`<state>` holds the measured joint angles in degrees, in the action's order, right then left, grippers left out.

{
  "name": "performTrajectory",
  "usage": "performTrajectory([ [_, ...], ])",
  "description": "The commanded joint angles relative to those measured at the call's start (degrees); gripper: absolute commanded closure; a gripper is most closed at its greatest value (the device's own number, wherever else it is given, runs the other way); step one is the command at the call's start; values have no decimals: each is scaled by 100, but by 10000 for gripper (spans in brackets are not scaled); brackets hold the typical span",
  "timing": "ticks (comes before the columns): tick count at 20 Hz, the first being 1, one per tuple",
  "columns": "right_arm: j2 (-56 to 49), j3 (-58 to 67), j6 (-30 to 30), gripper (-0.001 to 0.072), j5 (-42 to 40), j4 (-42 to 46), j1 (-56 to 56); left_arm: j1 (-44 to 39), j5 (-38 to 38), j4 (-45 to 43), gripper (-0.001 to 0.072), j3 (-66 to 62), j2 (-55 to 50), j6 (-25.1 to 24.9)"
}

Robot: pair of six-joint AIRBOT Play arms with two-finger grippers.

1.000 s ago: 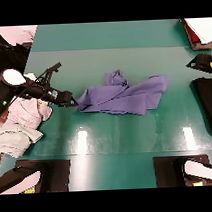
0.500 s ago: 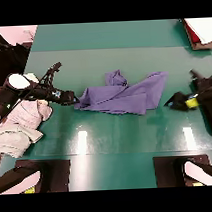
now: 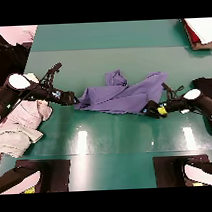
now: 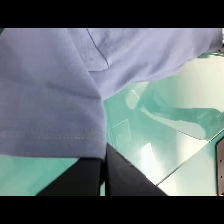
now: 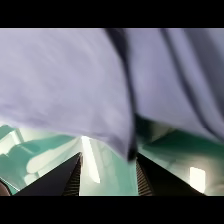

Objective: Fold the shirts.

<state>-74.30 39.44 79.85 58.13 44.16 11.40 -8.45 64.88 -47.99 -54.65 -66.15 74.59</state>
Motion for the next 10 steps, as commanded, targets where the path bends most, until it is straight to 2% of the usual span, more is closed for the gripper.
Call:
performTrajectory([
  [1,-323,319,-9,300,-308,-15,343,4,26,0,681,2,4,-4],
  [3,-339,341,-7,303,-313,-9,374,4,26,0,681,2,4,-4],
  [4,-339,341,-7,375,-267,-4,372,4,26,0,681,2,4,-2],
  [5,-326,341,-9,565,-210,-2,372,4,26,2,681,2,4,-2],
  [6,-280,343,-11,696,-184,52,372,4,17,4,682,0,4,0],
  [10,553,494,-4,696,24,85,61,76,-42,28,682,-844,7,107],
])
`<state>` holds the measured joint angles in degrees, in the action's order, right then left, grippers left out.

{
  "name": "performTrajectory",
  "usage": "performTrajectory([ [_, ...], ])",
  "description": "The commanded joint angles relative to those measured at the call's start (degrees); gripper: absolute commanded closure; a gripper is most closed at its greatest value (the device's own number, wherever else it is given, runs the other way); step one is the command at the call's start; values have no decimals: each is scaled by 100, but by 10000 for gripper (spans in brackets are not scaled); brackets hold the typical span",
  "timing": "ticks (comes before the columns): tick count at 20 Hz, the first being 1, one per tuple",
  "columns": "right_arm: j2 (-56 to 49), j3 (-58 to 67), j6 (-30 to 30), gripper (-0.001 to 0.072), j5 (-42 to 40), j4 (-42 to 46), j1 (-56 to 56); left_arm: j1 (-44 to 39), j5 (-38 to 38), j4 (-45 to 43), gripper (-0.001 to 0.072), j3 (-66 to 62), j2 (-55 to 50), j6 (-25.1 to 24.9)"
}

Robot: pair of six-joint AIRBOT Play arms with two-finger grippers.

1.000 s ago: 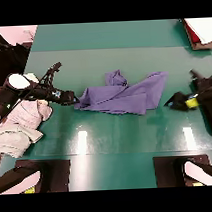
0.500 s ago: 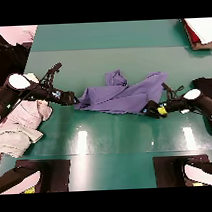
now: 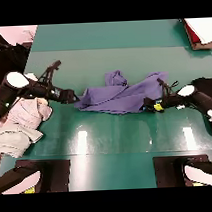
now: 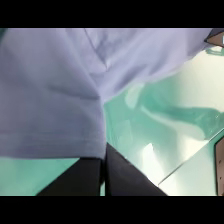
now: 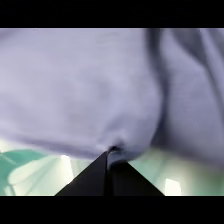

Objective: Fold the shirts.

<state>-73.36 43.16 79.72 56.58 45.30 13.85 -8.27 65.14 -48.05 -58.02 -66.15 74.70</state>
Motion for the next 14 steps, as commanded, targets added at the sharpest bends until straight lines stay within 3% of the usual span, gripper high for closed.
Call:
performTrajectory([
  [1,800,352,20,696,304,-26,-411,190,-164,46,682,-944,35,227],
  [5,2033,1954,26,696,195,-63,-1591,922,-1005,52,682,-3101,413,647],
  [10,2785,4214,-197,697,-286,-55,-2551,1045,-1574,63,682,-5622,815,632],
  [14,3174,5263,-289,696,-389,61,-2977,1045,-1943,120,682,-6345,1329,629],
])
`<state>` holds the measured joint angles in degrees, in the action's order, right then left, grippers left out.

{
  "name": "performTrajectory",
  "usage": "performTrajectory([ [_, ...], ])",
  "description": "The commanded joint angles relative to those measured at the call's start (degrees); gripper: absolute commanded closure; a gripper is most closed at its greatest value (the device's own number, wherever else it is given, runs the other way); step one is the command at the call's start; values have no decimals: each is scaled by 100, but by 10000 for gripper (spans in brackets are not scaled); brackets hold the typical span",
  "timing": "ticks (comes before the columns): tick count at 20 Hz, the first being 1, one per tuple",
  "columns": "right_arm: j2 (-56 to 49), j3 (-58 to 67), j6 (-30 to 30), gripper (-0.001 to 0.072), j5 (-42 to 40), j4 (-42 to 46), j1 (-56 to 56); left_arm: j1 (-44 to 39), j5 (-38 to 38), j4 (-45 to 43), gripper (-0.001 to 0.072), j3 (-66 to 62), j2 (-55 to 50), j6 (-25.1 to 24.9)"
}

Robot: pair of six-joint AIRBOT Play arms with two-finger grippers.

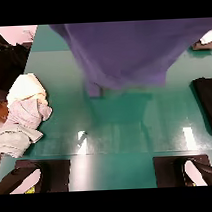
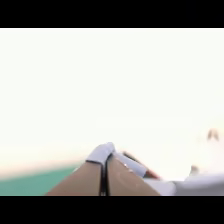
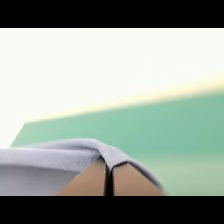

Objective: Fold the shirts.

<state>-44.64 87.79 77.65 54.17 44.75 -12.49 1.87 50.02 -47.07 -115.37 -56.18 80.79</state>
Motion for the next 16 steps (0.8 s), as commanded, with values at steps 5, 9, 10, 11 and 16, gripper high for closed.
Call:
performTrajectory([
  [5,481,1644,-83,697,48,343,-833,31,-872,197,682,-654,920,-33],
  [9,138,2420,39,697,1054,332,-1344,31,-682,796,682,-691,940,-463],
  [10,-55,2651,221,696,1432,323,-1471,31,-697,765,682,-629,929,-501],
  [11,-280,2848,422,696,1808,319,-1556,31,-704,664,682,-520,890,-538],
  [16,-1429,2275,1086,696,3058,363,-968,31,205,-125,683,494,31,-63],
])
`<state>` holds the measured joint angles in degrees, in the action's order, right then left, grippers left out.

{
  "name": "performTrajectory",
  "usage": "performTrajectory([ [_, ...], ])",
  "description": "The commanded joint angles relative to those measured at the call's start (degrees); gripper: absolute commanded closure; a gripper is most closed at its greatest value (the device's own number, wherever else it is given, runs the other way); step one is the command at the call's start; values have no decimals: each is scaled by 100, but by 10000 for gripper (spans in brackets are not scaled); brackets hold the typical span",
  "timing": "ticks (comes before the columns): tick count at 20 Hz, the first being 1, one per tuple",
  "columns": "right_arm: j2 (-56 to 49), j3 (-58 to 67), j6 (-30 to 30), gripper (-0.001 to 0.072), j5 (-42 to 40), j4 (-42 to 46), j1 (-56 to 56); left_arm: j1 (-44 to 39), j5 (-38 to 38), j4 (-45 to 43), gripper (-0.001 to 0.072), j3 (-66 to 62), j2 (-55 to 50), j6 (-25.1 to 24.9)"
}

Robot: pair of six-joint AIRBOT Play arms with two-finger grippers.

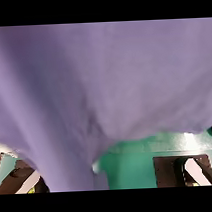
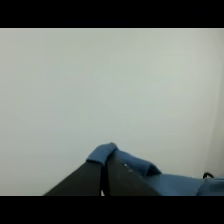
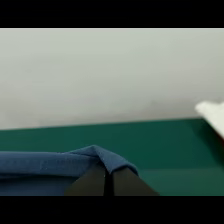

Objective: Fold the shirts.

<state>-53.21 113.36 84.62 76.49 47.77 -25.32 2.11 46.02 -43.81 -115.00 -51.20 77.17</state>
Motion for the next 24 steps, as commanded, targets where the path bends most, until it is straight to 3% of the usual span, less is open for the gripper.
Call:
performTrajectory([
  [1,-800,-619,428,697,914,195,651,7,988,-577,682,601,-820,398],
  [5,-1849,-2015,494,697,494,1419,2024,7,2293,-695,682,914,-2699,417],
  [7,-2444,-2415,511,696,-42,1523,2328,-11,2535,-699,682,914,-3705,435],
  [11,-3469,-2413,516,696,-951,1526,2446,-11,1982,-678,682,911,-4905,374],
  [16,-4288,-1244,549,694,-1327,1523,2391,-9,693,-684,681,772,-5058,188],
  [17,-4415,-1043,555,631,-1303,1519,2382,-11,608,-684,604,739,-5058,186],
  [18,-4507,-879,555,373,-1217,1515,2358,-11,592,-678,239,732,-5056,192],
  [19,-4572,-732,555,226,-1093,1499,2315,-4,680,-680,12,730,-5056,195],
  [20,-4581,-612,555,229,-962,1493,2251,24,881,-688,80,726,-5051,195],
  [21,-4542,-511,553,234,-800,1495,2229,109,1228,-695,104,667,-5051,197],
  [22,-4457,-450,525,275,-586,1497,2153,234,1668,-695,105,588,-5038,214],
  [24,-4111,-529,306,278,24,1495,2020,516,2765,-772,106,527,-4944,236],
])
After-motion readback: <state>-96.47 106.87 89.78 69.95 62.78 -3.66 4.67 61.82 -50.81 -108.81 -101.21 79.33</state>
